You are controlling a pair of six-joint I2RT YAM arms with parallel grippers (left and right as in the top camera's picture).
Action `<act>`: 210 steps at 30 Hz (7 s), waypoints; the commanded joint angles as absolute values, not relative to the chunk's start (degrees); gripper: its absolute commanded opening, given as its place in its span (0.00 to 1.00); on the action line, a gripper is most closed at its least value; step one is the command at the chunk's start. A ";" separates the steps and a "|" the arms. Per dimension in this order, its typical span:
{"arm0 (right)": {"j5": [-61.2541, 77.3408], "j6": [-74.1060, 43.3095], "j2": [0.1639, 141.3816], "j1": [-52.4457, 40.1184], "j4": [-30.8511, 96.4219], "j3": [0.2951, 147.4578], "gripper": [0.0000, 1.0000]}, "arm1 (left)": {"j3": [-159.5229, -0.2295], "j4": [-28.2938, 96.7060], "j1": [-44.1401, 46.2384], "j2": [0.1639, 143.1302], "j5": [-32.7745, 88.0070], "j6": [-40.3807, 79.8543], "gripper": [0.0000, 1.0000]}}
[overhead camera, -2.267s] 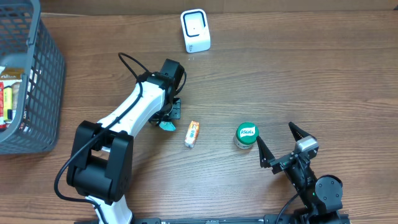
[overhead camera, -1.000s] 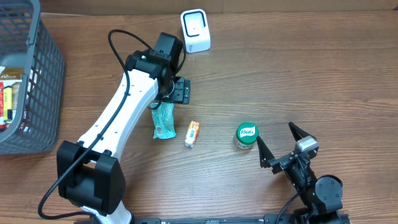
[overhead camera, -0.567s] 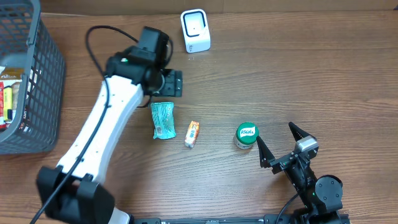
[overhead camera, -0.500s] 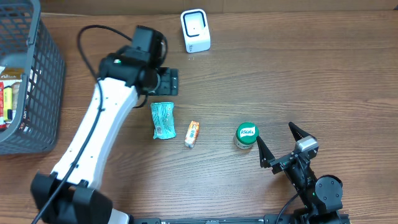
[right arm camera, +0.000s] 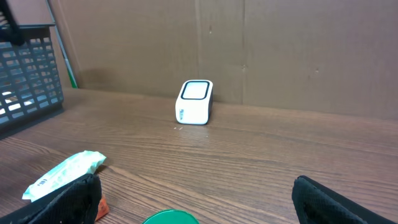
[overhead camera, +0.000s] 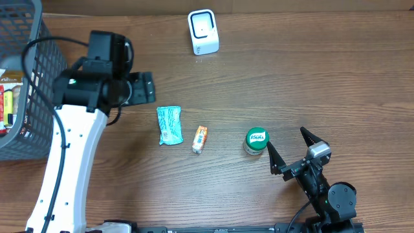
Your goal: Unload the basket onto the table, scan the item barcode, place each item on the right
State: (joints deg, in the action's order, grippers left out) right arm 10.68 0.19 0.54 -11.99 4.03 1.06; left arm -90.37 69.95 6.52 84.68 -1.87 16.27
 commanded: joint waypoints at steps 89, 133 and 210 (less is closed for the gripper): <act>10.59 0.19 0.16 -11.77 3.75 0.45 1.00 | -90.94 71.83 3.68 72.10 -24.84 29.56 0.86; 10.59 0.19 0.16 -11.77 3.75 0.45 1.00 | -82.96 68.75 -1.10 72.69 -15.16 23.75 0.90; 10.59 0.19 0.16 -11.77 3.75 0.45 1.00 | -95.39 41.58 -30.98 75.81 7.29 2.90 0.99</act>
State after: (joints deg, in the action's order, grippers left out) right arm 10.70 0.14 0.54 -11.99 4.03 1.06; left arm -88.44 41.76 -27.29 74.54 -0.12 4.38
